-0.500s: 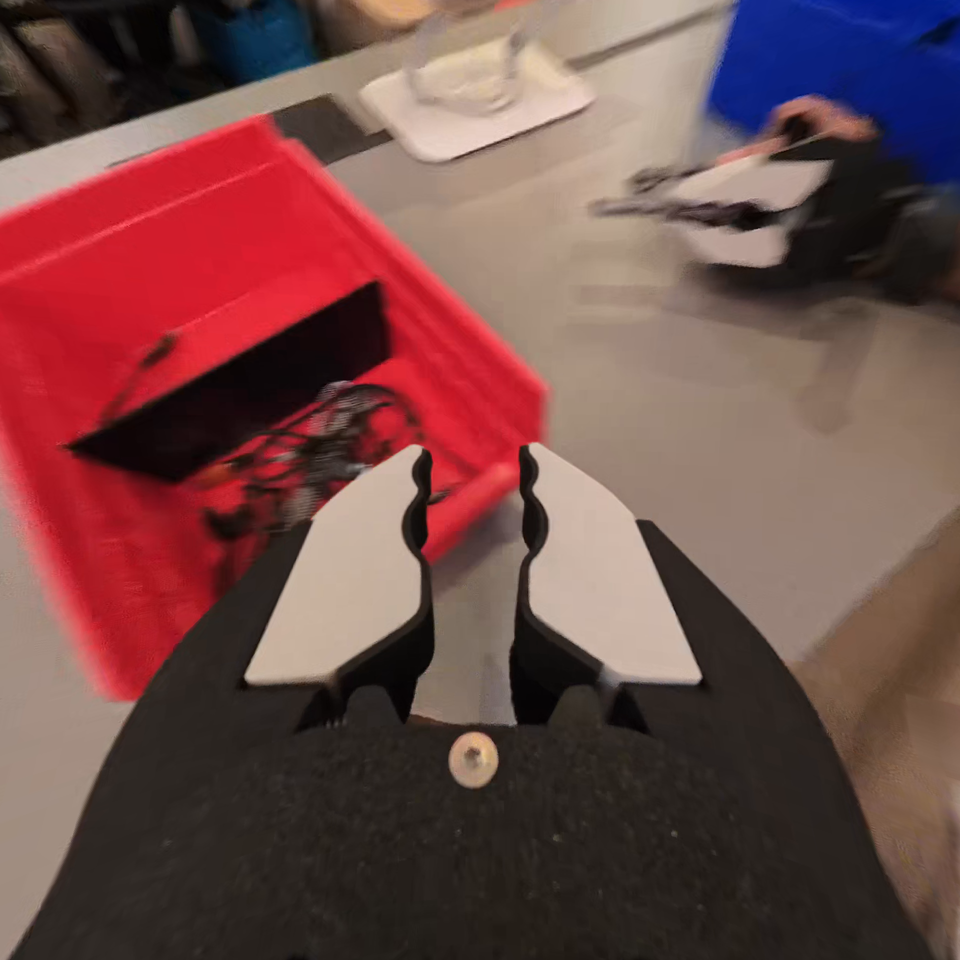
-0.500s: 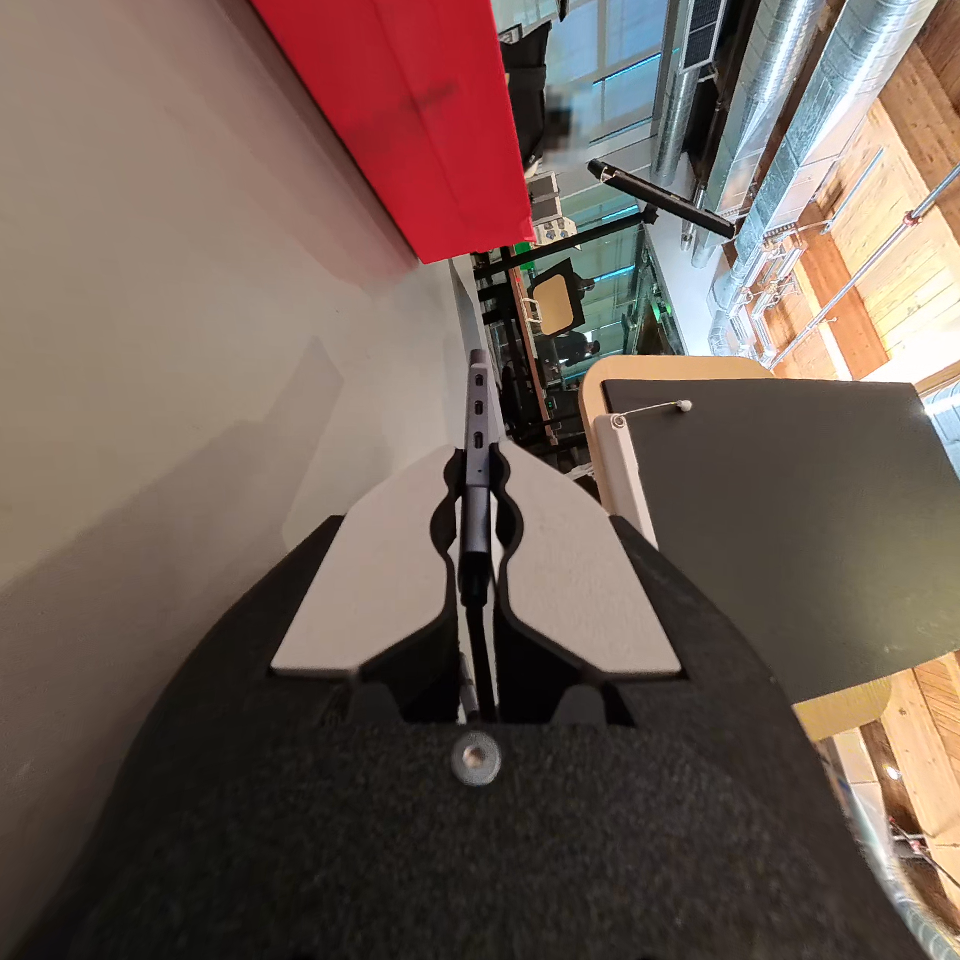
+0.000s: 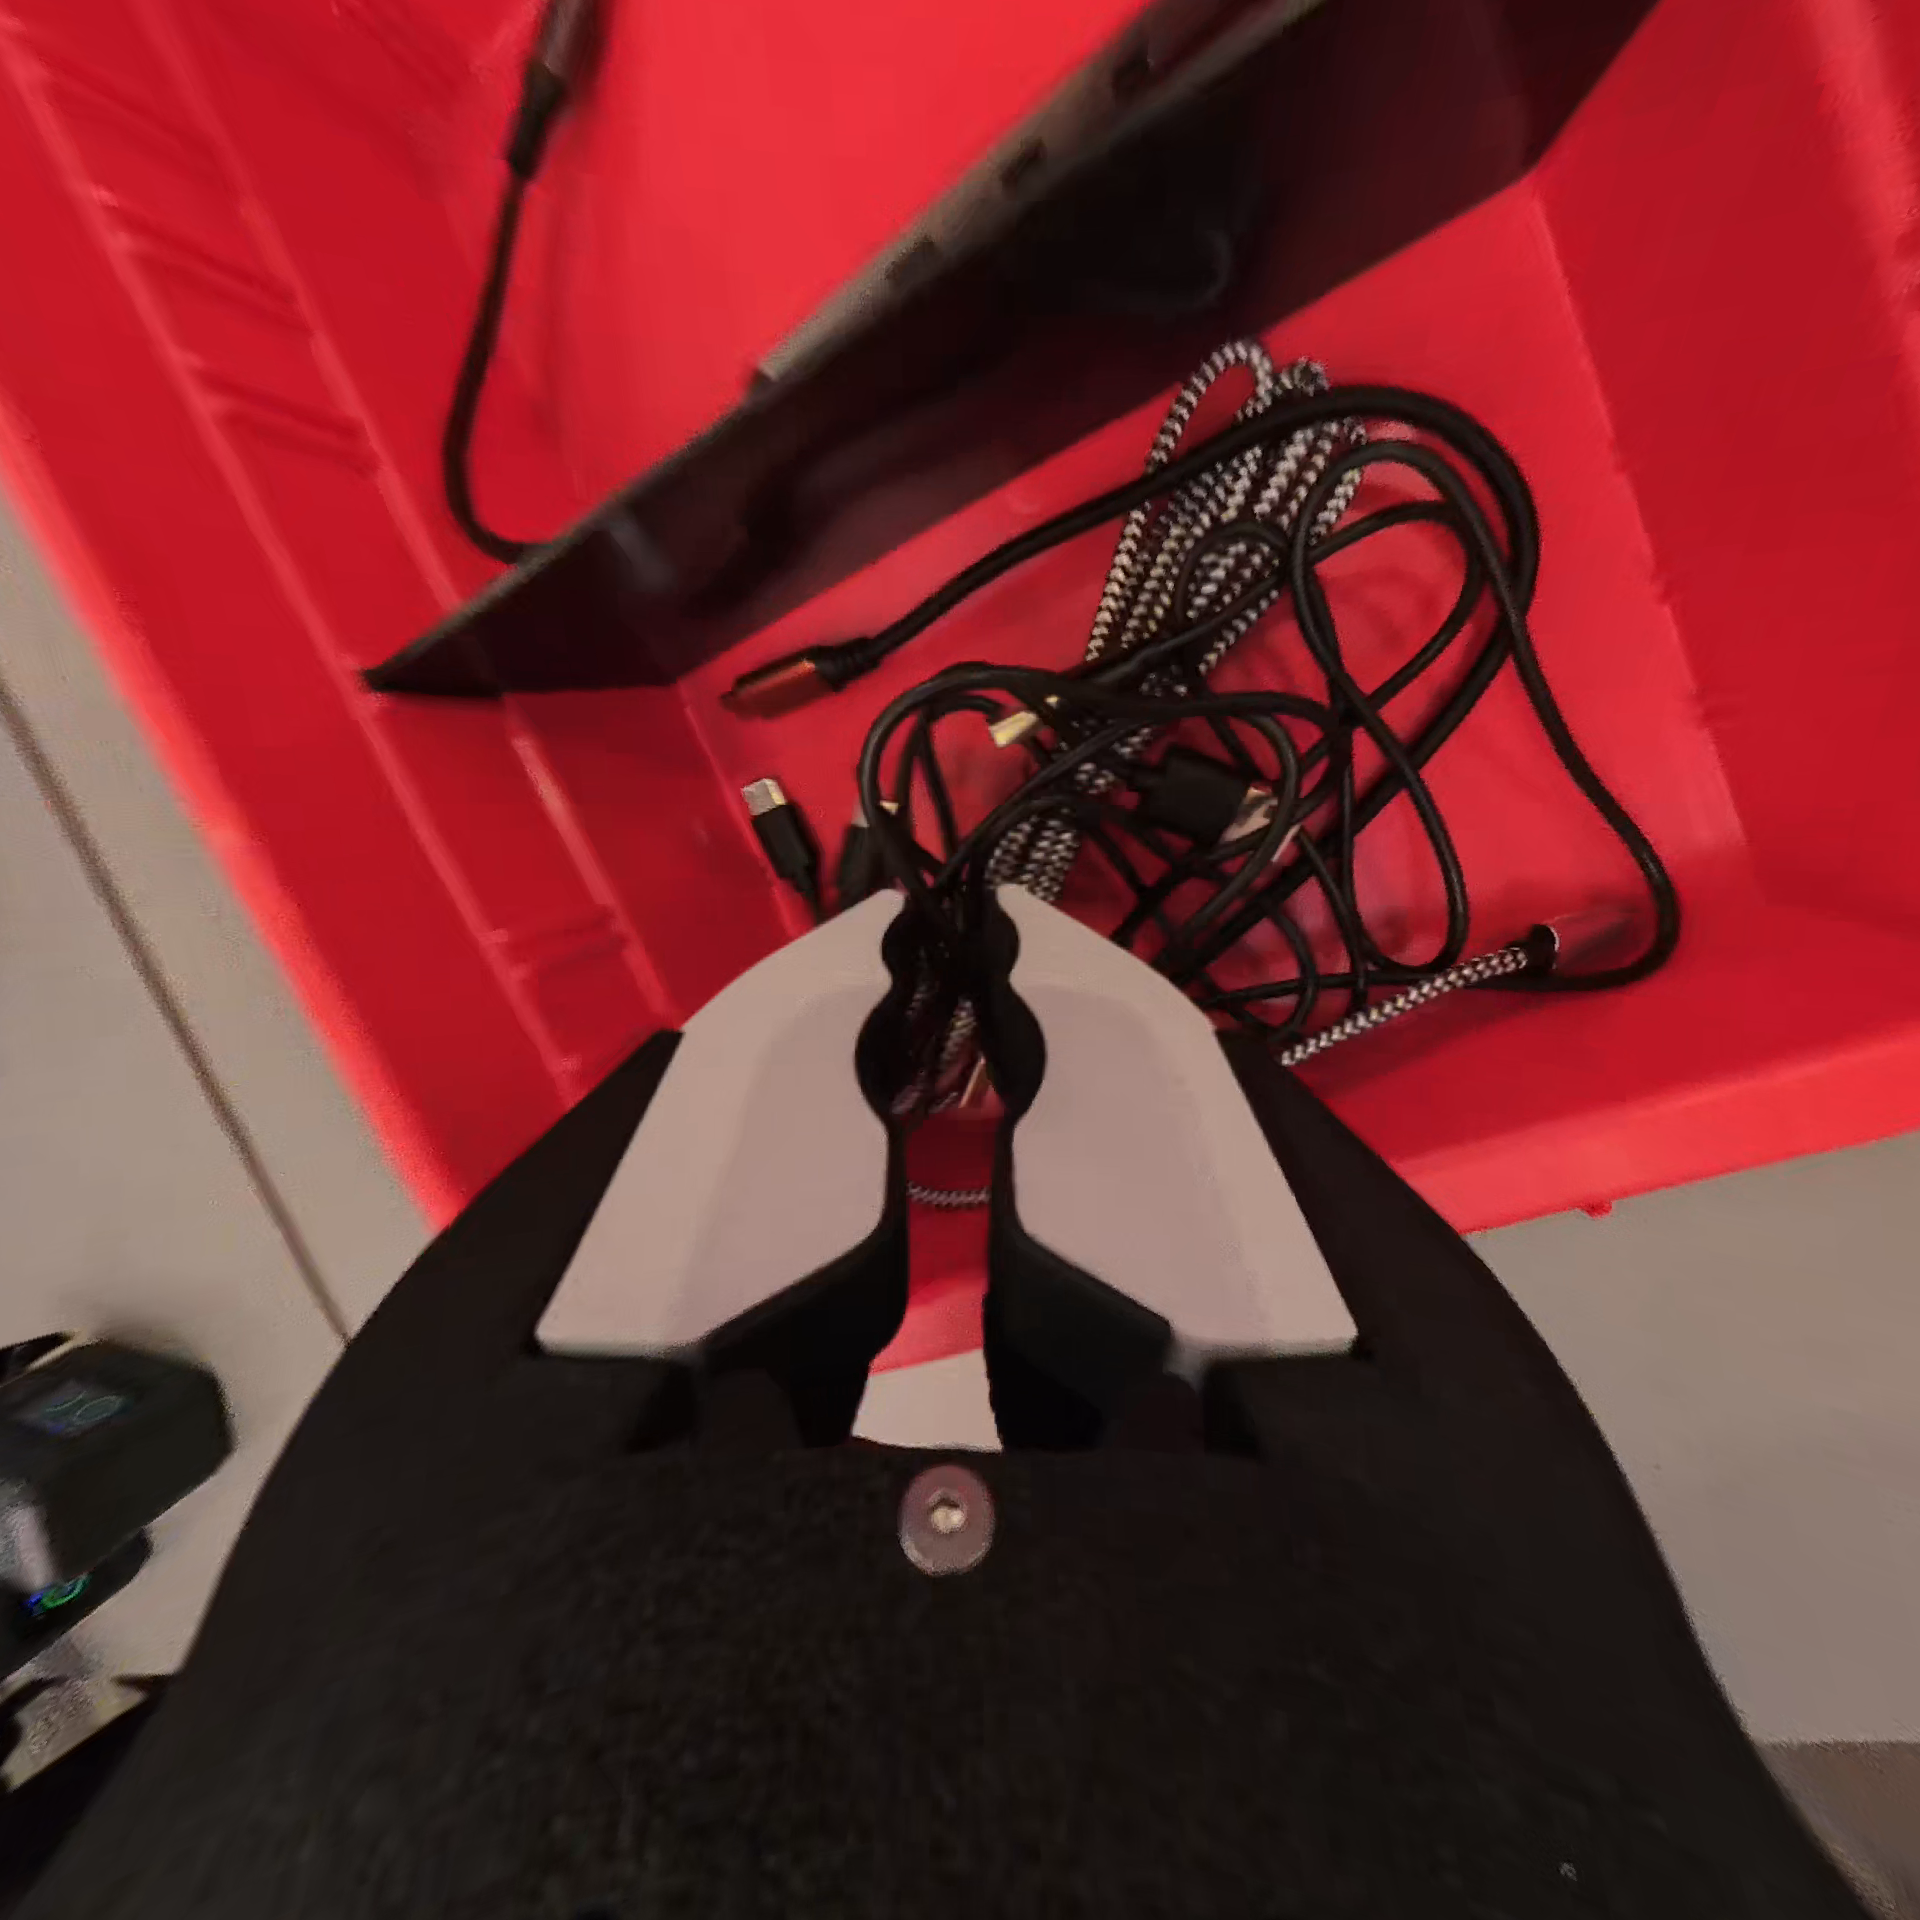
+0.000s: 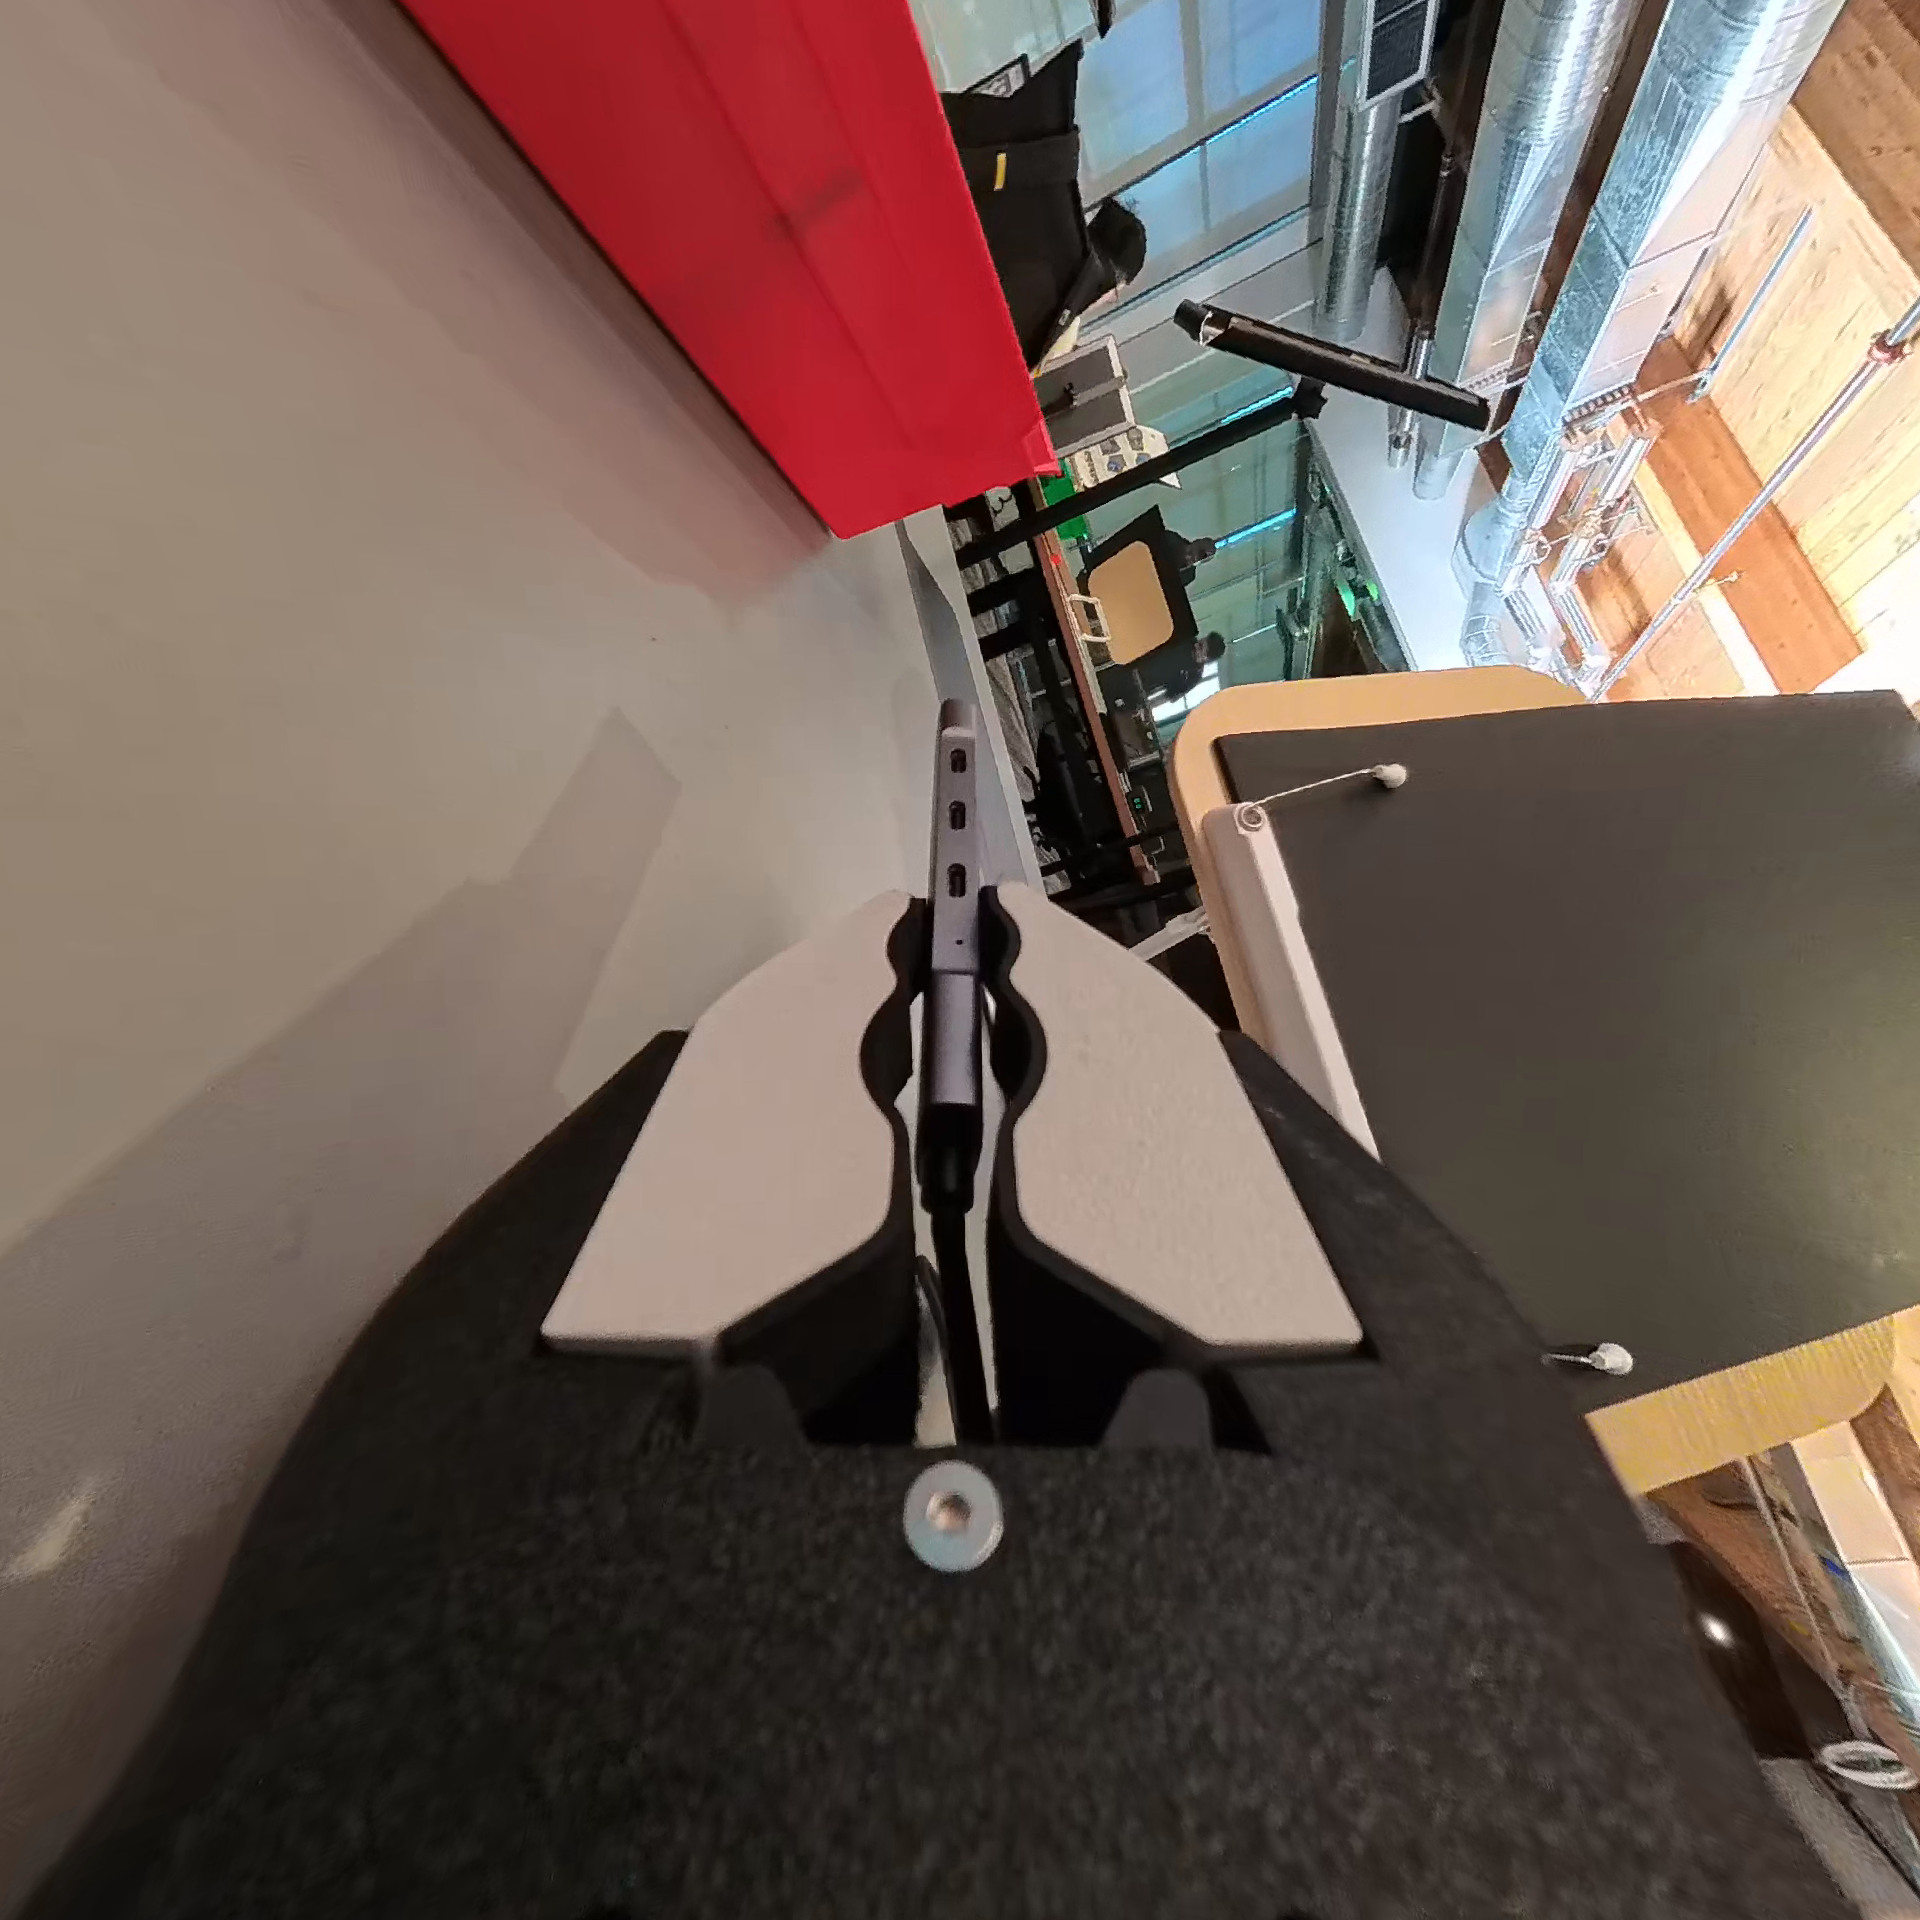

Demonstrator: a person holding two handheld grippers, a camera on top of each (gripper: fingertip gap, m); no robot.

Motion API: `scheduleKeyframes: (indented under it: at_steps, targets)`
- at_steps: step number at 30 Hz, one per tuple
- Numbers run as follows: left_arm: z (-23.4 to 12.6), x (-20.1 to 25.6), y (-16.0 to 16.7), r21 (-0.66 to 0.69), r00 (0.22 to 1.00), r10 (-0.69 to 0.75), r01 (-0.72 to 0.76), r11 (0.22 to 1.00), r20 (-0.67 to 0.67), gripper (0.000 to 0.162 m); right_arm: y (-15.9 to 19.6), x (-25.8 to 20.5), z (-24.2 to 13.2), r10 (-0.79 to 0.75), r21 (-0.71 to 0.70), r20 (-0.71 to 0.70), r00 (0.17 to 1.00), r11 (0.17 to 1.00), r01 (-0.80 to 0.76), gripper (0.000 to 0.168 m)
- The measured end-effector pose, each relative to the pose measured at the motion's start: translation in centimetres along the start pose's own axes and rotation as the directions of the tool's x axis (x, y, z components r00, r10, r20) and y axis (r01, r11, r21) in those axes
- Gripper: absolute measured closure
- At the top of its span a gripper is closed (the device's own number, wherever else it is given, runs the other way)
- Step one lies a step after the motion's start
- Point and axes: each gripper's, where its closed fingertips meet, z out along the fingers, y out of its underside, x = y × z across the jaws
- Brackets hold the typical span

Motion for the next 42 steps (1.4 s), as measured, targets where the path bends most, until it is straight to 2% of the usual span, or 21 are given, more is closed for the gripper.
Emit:
scheduleKeyframes:
  at_steps: [1, 6, 11, 13, 16, 18, 21, 24, 26, 29, 33, 35, 37, 42]
  targets:
    - [-0.9, -0.5, -0.3, 0.022, 1.000, 0.003, -0.004, 1.000, 0.027, 0.152, 0.0, 0.1, 0.0, 0.010, 0.002, 0.000, 1.000, 1.000, -0.010, 0.159]
    - [-7.5, -2.9, -3.2, 0.216, 0.992, -0.001, -0.027, 0.976, 0.128, 0.153, 0.2, 0.4, 0.0, 0.048, 0.004, 0.000, 0.999, 0.999, -0.048, 0.159]
    - [-15.2, -2.6, -5.7, 0.414, 0.977, 0.057, -0.139, 0.899, 0.205, 0.154, 0.2, 0.6, -0.1, 0.052, 0.006, -0.009, 0.999, 0.999, -0.052, 0.159]
    - [-18.2, 0.3, -6.8, 0.539, 0.978, 0.131, -0.198, 0.819, 0.159, 0.154, 0.2, 0.8, -0.1, 0.057, 0.006, -0.014, 0.998, 0.998, -0.057, 0.159]
    - [-21.0, 7.6, -7.5, 0.695, 0.973, 0.229, -0.171, 0.698, 0.009, 0.154, 0.2, 1.1, -0.2, 0.078, 0.012, -0.025, 0.997, 0.997, -0.078, 0.159]
    - [-20.3, 12.9, -6.7, 0.715, 0.951, 0.307, -0.202, 0.669, -0.019, 0.154, 0.3, 1.4, -0.2, 0.097, 0.015, -0.030, 0.995, 0.995, -0.097, 0.159]
    - [-17.3, 21.5, -4.4, 0.742, 0.885, 0.463, -0.281, 0.609, -0.045, 0.154, 0.3, 1.7, -0.4, 0.119, 0.024, -0.037, 0.992, 0.993, -0.118, 0.159]
    - [-12.4, 27.3, -1.0, 0.676, 0.814, 0.575, -0.380, 0.631, -0.079, 0.154, 0.3, 1.8, -0.5, 0.129, 0.028, -0.040, 0.991, 0.991, -0.128, 0.159]
    - [-9.8, 29.7, 1.2, 0.620, 0.777, 0.608, -0.400, 0.675, -0.160, 0.153, 0.3, 1.8, -0.5, 0.129, 0.026, -0.038, 0.991, 0.991, -0.129, 0.159]
    - [-8.0, 31.0, 3.0, 0.573, 0.767, 0.598, -0.389, 0.721, -0.232, 0.151, 0.3, 1.8, -0.5, 0.127, 0.028, -0.036, 0.991, 0.992, -0.126, 0.159]
    - [-8.1, 31.2, 3.6, 0.573, 0.774, 0.574, -0.351, 0.740, -0.268, 0.150, 0.3, 1.7, -0.4, 0.125, 0.028, -0.030, 0.992, 0.992, -0.124, 0.159]
    - [-8.2, 31.0, 3.9, 0.564, 0.780, 0.565, -0.348, 0.749, -0.270, 0.141, 0.3, 1.7, -0.4, 0.125, 0.028, -0.030, 0.992, 0.992, -0.125, 0.159]
    - [-8.5, 30.4, 4.2, 0.556, 0.786, 0.559, -0.349, 0.754, -0.264, 0.138, 0.4, 1.7, -0.4, 0.129, 0.026, -0.029, 0.991, 0.991, -0.128, 0.159]
    - [-8.2, 27.8, 5.6, 0.511, 0.808, 0.539, -0.368, 0.777, -0.238, 0.157, 0.4, 1.7, -0.3, 0.136, 0.025, -0.023, 0.990, 0.991, -0.135, 0.159]
